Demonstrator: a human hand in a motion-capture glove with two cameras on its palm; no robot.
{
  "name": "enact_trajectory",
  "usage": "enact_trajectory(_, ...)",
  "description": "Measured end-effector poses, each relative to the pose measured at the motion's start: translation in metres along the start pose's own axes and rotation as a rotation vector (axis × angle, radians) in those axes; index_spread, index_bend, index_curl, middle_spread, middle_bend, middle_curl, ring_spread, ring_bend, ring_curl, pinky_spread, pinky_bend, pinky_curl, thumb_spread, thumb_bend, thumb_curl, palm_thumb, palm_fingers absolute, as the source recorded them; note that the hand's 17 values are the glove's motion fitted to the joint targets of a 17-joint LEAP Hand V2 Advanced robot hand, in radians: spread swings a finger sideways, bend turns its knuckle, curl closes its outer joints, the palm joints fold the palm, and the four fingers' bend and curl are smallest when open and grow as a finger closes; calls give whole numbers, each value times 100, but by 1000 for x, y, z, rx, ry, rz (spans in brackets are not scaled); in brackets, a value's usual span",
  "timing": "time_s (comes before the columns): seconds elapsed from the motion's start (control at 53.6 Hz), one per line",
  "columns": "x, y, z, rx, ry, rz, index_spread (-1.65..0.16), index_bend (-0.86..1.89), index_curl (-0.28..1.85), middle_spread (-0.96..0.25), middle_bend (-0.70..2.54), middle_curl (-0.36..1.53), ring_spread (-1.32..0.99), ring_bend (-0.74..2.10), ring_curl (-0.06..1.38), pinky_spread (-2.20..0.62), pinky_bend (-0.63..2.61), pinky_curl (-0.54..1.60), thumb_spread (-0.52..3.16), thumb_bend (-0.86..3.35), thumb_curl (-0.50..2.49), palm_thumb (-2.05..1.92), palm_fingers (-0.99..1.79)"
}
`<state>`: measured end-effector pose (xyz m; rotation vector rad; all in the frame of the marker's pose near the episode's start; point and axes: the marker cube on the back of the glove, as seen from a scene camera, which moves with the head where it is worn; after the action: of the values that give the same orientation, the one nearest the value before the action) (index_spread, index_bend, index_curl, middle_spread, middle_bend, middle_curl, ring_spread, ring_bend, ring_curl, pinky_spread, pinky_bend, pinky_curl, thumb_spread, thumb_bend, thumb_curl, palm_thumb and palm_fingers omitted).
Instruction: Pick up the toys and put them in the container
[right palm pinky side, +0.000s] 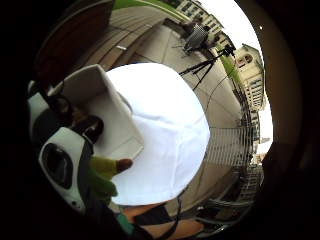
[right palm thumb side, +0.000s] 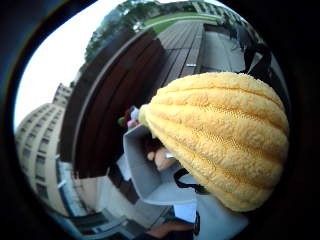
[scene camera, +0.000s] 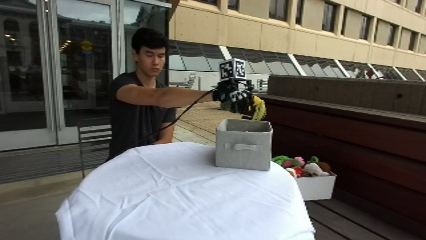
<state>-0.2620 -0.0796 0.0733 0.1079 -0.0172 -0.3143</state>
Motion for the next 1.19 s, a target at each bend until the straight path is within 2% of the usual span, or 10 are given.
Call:
enact_trajectory(0.075,-1,5,6,-24,23,-1,-41,17,68,-39,80,66,-40,115,46,-45,87,39,71,-2,86,63,112)
enact_trajectory(0.131,-2,9,6,-43,18,-13,-40,18,69,-38,74,64,-39,116,45,-44,84,38,88,-11,76,39,110)
enact_trajectory(0.186,1,11,3,-55,6,-19,-38,10,69,-30,37,55,-35,114,46,-41,104,45,88,-23,63,1,66)
enact_trajectory(0.224,4,13,0,-54,13,-19,-38,15,71,-29,36,55,-35,116,47,-40,105,45,91,-14,60,-2,74)
enact_trajectory(0.242,6,14,-3,-51,23,-19,-38,8,67,-26,26,51,-33,112,44,-38,110,45,89,-17,57,-11,58)
enact_trajectory(0.298,16,20,-13,-39,63,-15,-37,3,63,-22,19,50,-29,103,42,-31,120,49,87,-18,51,-20,29)
enact_trajectory(0.41,61,30,-28,-39,93,19,-38,15,59,-18,24,49,-26,81,35,-19,118,47,86,-17,41,-23,6)
enact_trajectory(0.541,120,48,-33,-23,95,98,-38,19,56,-16,25,49,-25,66,27,-11,112,42,86,-16,32,-23,1)
enact_trajectory(0.82,241,95,-27,50,114,213,-38,19,54,-16,22,47,-26,58,24,-6,104,36,90,-14,20,-21,7)
enact_trajectory(1.193,251,115,-29,49,112,193,-38,19,52,-16,19,46,-29,56,24,-5,97,33,92,-13,12,-19,12)
